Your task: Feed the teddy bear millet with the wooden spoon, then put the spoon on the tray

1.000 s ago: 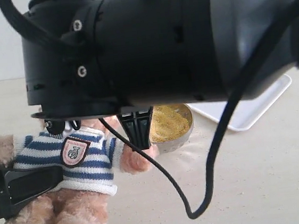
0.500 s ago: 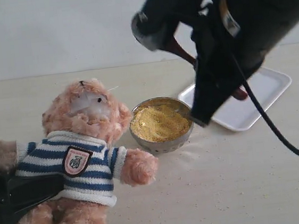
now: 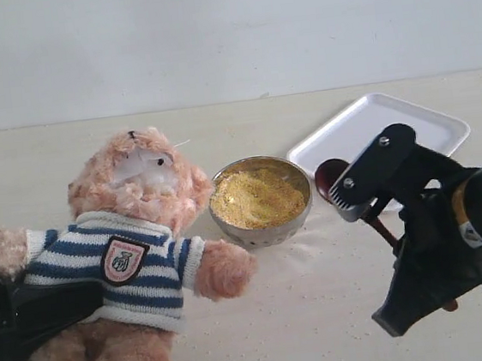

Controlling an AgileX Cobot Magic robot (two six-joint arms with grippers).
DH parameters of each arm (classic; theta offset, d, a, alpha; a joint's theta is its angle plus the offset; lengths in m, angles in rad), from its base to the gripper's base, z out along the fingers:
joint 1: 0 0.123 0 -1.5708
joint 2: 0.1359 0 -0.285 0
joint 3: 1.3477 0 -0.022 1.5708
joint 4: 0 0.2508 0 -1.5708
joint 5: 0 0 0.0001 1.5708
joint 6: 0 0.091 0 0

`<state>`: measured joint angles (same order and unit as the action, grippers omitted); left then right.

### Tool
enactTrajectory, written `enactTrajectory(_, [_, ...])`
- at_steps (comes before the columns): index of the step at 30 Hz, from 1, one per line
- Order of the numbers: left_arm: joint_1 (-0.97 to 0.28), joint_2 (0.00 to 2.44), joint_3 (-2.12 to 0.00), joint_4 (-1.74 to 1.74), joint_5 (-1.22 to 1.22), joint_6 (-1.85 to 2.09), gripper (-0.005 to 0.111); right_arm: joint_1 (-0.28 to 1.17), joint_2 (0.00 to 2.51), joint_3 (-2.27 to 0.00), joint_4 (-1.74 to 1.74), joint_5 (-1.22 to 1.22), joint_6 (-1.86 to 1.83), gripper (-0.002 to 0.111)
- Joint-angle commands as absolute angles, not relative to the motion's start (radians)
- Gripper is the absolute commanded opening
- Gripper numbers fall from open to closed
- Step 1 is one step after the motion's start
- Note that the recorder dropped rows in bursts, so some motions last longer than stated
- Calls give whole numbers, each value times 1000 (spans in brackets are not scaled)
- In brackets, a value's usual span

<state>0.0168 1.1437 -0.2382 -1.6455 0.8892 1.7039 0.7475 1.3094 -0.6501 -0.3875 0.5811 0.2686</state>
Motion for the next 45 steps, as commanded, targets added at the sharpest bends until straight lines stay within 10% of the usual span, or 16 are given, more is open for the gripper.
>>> enactTrajectory(1, [18,1142,-239,-1655,892,1699,5,646,1267,-597,-287,480,271,0])
enactTrajectory(45, [18,1142,-239,-1659,886,1699,5,586,1569,-489,-192,73,225,0])
